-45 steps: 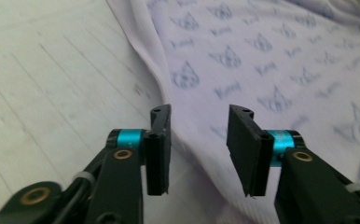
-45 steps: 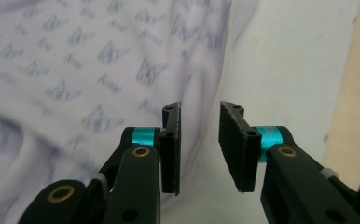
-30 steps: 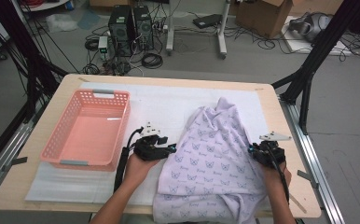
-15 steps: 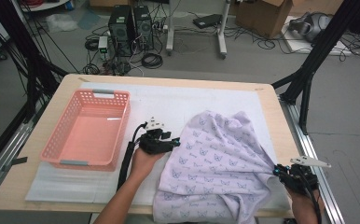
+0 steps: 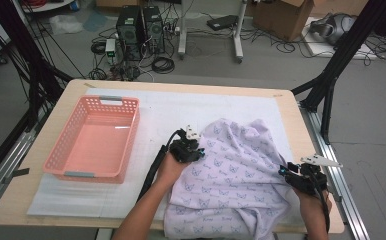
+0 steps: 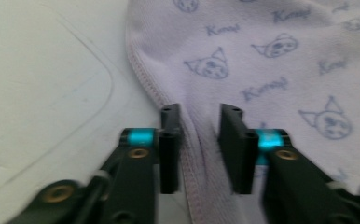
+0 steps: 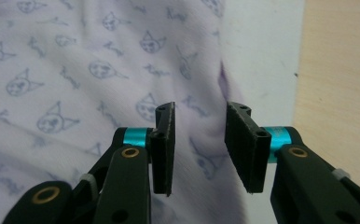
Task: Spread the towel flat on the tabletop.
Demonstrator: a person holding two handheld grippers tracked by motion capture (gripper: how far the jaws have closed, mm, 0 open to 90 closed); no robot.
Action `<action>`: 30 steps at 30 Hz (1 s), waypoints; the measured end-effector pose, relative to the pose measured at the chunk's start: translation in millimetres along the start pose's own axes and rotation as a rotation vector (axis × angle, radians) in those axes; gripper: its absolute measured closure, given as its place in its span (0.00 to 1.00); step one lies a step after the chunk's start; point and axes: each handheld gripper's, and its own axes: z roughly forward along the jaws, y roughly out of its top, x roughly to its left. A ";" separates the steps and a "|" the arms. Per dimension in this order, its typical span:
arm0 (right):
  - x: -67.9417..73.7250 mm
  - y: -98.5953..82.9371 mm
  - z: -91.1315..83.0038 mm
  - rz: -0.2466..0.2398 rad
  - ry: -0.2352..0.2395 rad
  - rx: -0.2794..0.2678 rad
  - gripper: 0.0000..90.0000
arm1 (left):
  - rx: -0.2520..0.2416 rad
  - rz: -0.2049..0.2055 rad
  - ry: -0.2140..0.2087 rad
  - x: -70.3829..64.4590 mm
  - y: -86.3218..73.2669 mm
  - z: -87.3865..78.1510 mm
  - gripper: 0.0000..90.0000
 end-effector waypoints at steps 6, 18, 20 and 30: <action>15.4 11.0 13.0 -0.030 0.045 0.008 0.69 | 0.009 -0.034 -0.023 2.3 -7.0 -13.7 0.94; 65.1 33.7 60.0 -0.154 0.240 0.068 0.61 | -0.046 -0.061 -0.006 8.4 -50.7 -74.5 0.94; 74.6 34.3 66.4 -0.190 0.261 0.098 0.63 | -0.059 -0.081 -0.021 8.5 -61.2 -82.2 0.94; 76.1 18.6 43.0 -0.246 0.390 0.140 0.95 | -0.095 -0.082 -0.115 -14.8 -84.5 -103.4 0.93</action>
